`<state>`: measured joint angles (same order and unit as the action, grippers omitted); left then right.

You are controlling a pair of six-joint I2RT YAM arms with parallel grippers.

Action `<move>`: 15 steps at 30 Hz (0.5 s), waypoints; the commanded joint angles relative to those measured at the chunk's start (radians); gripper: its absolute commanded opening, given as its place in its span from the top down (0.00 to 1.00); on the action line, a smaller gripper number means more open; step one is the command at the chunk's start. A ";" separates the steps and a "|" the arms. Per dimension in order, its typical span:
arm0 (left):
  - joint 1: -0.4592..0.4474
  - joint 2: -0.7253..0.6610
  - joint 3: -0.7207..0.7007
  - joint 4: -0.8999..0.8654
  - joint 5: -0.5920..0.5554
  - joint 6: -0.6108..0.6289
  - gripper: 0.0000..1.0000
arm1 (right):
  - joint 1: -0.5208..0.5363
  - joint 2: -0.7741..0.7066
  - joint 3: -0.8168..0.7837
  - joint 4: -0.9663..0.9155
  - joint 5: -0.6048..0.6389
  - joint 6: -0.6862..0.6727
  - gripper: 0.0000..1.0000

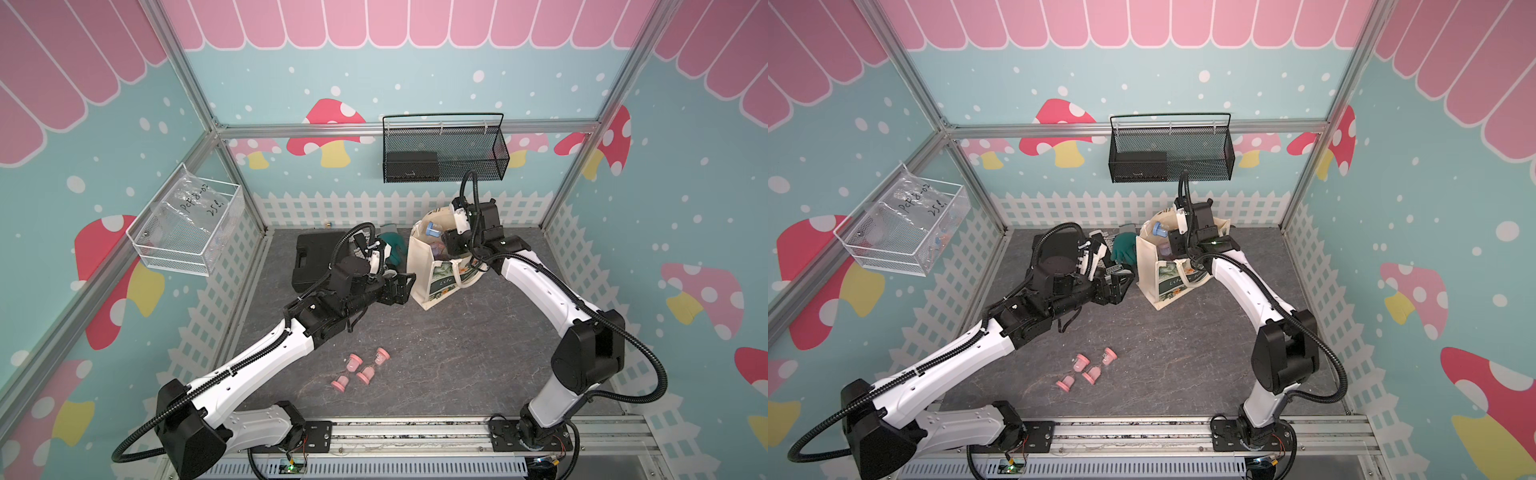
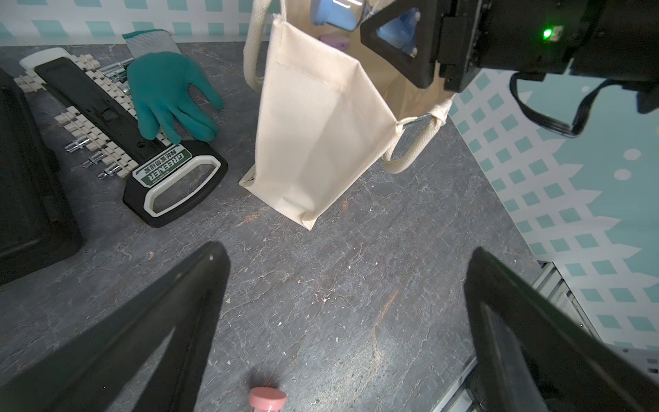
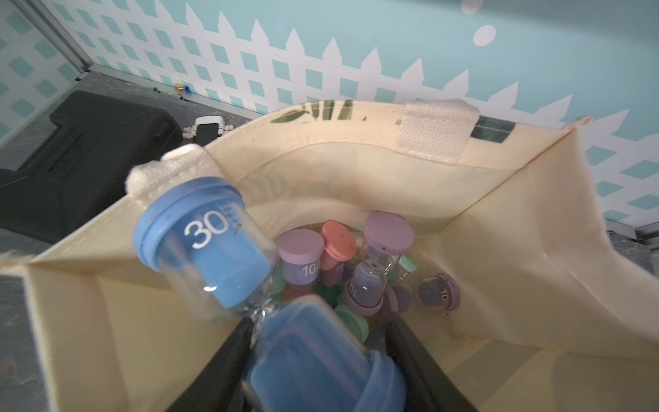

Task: Put the hourglass into the canvas bag
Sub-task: Place the hourglass in the canvas bag.

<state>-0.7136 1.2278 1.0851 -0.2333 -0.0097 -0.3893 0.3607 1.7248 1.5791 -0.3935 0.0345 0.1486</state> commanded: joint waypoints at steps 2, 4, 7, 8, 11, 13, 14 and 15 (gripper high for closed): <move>0.006 0.016 0.032 0.037 0.019 -0.008 0.01 | -0.004 0.059 0.067 -0.019 0.051 -0.040 0.45; 0.006 0.022 0.030 0.038 0.020 -0.010 0.00 | -0.005 0.084 0.079 -0.024 0.064 -0.042 0.44; 0.005 0.024 0.027 0.037 0.022 -0.012 0.01 | -0.004 0.117 0.081 -0.023 0.078 -0.045 0.44; 0.006 0.023 0.026 0.038 0.022 -0.012 0.01 | -0.005 0.133 0.081 -0.026 0.085 -0.046 0.44; 0.005 0.017 0.021 0.041 0.013 -0.011 0.01 | -0.003 0.159 0.075 -0.029 0.102 -0.050 0.43; 0.006 0.014 0.018 0.040 0.010 -0.013 0.01 | -0.003 0.166 0.073 -0.030 0.102 -0.051 0.42; 0.006 0.013 0.017 0.041 0.010 -0.013 0.00 | -0.003 0.167 0.071 -0.030 0.102 -0.052 0.41; 0.007 0.012 0.016 0.042 0.010 -0.013 0.01 | -0.003 0.167 0.070 -0.028 0.097 -0.051 0.41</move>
<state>-0.7136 1.2465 1.0855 -0.2108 -0.0029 -0.3931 0.3607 1.8824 1.6394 -0.4023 0.1158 0.1120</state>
